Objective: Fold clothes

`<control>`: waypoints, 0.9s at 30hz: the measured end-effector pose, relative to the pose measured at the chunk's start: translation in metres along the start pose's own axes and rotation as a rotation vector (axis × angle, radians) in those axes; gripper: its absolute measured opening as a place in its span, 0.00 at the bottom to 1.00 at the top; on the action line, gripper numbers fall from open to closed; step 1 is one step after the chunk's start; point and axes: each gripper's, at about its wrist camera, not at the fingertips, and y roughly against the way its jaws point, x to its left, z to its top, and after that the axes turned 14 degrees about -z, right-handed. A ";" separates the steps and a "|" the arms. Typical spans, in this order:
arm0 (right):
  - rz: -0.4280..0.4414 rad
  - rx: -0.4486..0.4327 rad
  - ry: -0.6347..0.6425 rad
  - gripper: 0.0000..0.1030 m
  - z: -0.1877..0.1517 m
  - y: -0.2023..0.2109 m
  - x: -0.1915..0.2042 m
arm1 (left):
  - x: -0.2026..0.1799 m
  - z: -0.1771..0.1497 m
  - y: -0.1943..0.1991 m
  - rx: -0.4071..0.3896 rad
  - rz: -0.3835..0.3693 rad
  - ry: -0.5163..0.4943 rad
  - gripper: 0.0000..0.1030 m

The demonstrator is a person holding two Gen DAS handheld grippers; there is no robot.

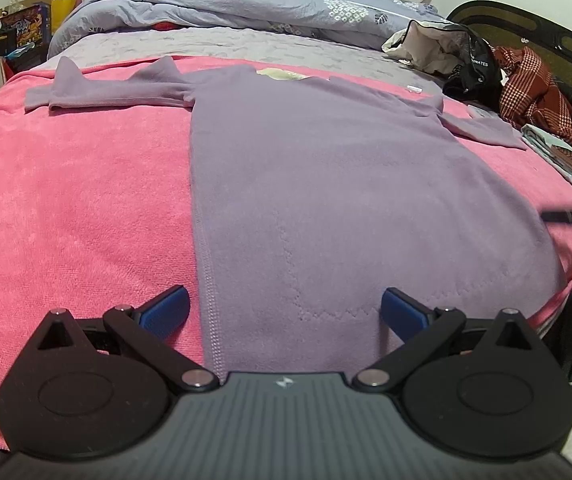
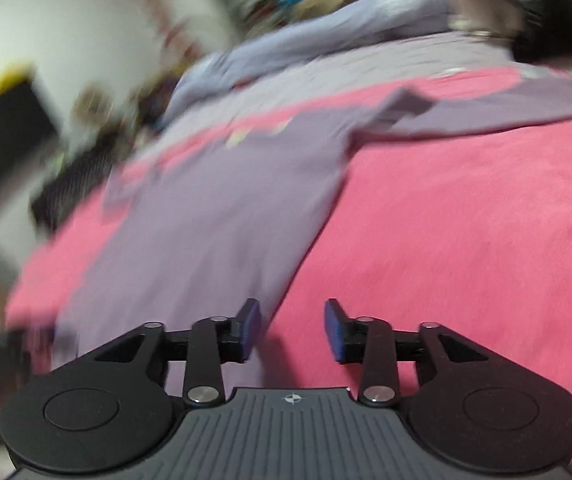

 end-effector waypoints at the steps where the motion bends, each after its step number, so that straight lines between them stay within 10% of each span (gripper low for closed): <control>1: -0.031 0.007 0.043 0.29 -0.008 0.003 0.012 | 0.000 0.001 0.001 0.001 0.000 0.003 1.00; 4: -0.060 0.029 0.146 0.10 -0.025 0.014 0.039 | 0.003 0.006 0.006 0.002 -0.004 0.041 1.00; 10: 0.160 0.119 0.252 0.18 -0.039 0.030 0.058 | 0.010 0.020 0.022 -0.073 -0.042 0.128 0.99; 15: 0.141 0.102 0.211 0.27 -0.042 0.042 0.054 | 0.002 0.021 0.008 -0.009 0.003 0.070 0.99; 19: 0.029 0.093 0.203 0.34 -0.045 0.047 0.046 | 0.008 0.015 0.000 0.015 0.016 0.091 0.99; 23: -0.232 0.023 0.447 0.35 -0.062 0.047 0.072 | 0.008 0.015 -0.002 0.016 0.017 0.080 0.99; 27: -0.312 -0.067 0.571 0.36 -0.072 0.051 0.091 | 0.005 0.012 -0.004 0.020 0.026 0.056 0.99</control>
